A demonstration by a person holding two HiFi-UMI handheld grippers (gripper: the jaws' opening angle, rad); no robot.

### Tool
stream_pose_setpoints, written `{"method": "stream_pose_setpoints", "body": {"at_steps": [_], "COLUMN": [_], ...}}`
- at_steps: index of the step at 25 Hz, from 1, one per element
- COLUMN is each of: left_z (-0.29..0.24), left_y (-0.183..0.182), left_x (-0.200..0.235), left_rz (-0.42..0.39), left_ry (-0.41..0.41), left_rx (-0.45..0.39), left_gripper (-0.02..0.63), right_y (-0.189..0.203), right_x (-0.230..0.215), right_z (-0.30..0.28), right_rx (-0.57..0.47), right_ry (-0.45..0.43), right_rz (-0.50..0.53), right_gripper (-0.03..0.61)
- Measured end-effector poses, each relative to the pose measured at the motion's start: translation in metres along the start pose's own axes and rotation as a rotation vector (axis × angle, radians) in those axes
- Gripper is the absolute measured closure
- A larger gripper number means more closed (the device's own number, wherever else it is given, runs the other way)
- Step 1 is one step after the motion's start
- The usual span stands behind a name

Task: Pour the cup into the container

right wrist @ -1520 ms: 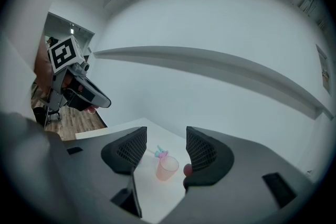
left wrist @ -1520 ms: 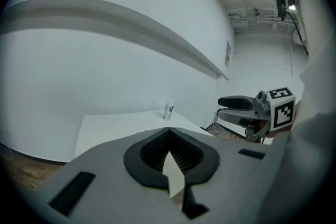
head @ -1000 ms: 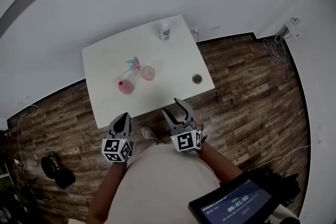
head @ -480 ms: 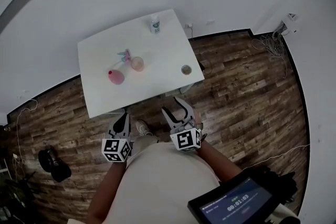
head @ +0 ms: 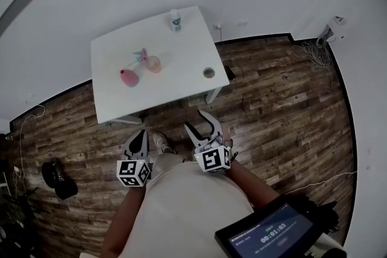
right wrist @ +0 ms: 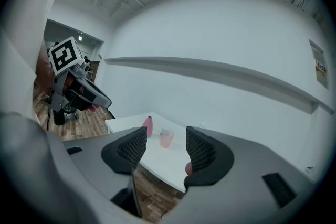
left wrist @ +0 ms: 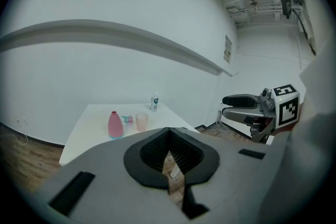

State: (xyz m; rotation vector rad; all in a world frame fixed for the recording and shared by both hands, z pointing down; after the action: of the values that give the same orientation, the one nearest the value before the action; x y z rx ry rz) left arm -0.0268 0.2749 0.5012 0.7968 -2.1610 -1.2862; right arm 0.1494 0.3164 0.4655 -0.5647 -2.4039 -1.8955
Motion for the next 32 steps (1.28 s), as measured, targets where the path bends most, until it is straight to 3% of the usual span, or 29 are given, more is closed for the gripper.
{"method": "stream_pose_setpoints", "body": {"at_steps": [8,16,25,32], "left_z": [0.018,0.041,0.048,0.066], "left_y": [0.004,0.007,0.014,0.011], "left_x": [-0.033,-0.04,-0.029,0.012], "left_rz": [0.017,0.029,0.048,0.054], "left_ry": [-0.048,-0.093,-0.089,-0.082], "left_rx": [-0.027,-0.031,-0.036,-0.048], "left_gripper": [0.604,0.604,0.604,0.604], "right_y": [0.005,-0.002,-0.013,-0.025], "right_x": [-0.011,-0.009,0.007,0.037], "right_z": [0.035,0.05,0.045,0.025], "right_rx": [-0.032,-0.057,-0.058,-0.042], "right_ry": [-0.033,-0.055,-0.064,-0.066], "right_rz": [0.01,-0.015,-0.02,0.009], "right_gripper": [0.337,0.337,0.337,0.337]}}
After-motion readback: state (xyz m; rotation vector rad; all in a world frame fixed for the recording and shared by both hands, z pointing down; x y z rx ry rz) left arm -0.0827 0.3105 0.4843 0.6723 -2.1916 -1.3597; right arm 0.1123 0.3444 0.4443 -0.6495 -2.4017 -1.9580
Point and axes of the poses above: the fingertips, and each gripper's own axes: z backward along the fingers, x to its left, y out of its underside, the point moved 1 cm from there along z, backward along the fingers, and after that the axes turned 4 degrees about -z, right-handed, at the moved point
